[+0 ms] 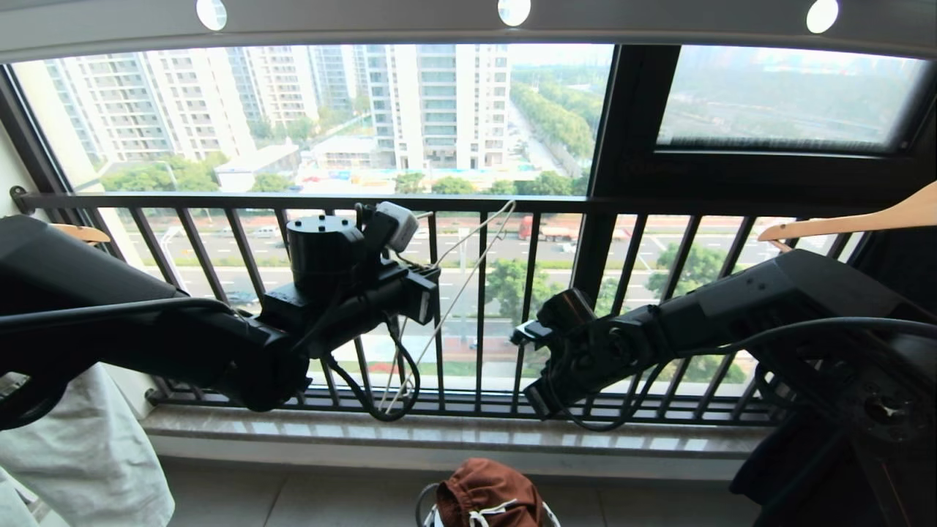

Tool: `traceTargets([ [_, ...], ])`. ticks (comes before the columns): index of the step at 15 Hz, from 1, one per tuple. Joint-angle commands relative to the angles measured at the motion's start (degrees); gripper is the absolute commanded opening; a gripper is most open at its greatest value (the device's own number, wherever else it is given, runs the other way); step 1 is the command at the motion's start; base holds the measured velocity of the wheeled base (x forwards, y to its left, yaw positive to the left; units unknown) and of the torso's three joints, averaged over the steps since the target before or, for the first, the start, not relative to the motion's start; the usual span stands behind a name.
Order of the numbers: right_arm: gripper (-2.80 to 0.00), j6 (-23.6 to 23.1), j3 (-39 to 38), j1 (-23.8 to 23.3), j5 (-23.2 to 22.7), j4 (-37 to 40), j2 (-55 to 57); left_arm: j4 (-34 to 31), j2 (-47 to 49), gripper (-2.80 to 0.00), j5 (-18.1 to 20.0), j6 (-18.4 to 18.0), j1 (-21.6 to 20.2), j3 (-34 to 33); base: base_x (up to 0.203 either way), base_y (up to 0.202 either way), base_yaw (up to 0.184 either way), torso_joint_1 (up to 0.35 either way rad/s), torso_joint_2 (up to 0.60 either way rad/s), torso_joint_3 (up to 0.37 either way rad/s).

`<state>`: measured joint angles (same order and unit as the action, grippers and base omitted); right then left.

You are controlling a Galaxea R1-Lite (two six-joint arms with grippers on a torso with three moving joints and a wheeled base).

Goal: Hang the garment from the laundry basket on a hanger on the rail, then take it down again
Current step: Hang the clothes rack on the clothesline

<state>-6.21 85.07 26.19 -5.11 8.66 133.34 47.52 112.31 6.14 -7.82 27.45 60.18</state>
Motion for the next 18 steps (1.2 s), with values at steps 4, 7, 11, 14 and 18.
traceTargets([
  [4, -2.8, 3.66, -17.57, 0.01, 0.15, -13.14, -15.06, -13.64, -6.58, -2.8, 0.09, -0.1, 2.14, -1.64, 0.0, 0.0, 0.0, 0.0, 0.0, 0.0],
  [7, -2.8, 2.47, -17.35, 0.01, 0.19, -13.5, -17.55, -27.44, -12.34, -2.8, 0.16, -0.22, 2.73, 0.82, 0.0, 0.0, 0.0, 0.0, 0.0, 0.0],
  [11, -2.8, 2.6, -17.39, -0.34, 0.28, -13.5, -19.79, -44.09, -20.2, -2.8, 0.26, -0.13, 3.04, 4.57, 0.0, 0.0, 0.0, 0.0, 0.0, 0.0],
  [14, -2.8, 2.61, -17.3, -0.7, 0.26, -13.55, -19.21, -52.67, -25.46, -2.8, 0.19, 0.01, 3.37, 4.34, 0.0, 0.0, 0.0, 0.0, 0.0, 0.0],
  [18, -2.8, 3.08, -17.57, -0.61, 0.02, -13.67, -17.63, -58.59, -30.59, -2.8, 0.09, 0.25, 6.83, 4.42, 0.0, 0.0, 0.0, 0.0, 0.0, 0.0],
])
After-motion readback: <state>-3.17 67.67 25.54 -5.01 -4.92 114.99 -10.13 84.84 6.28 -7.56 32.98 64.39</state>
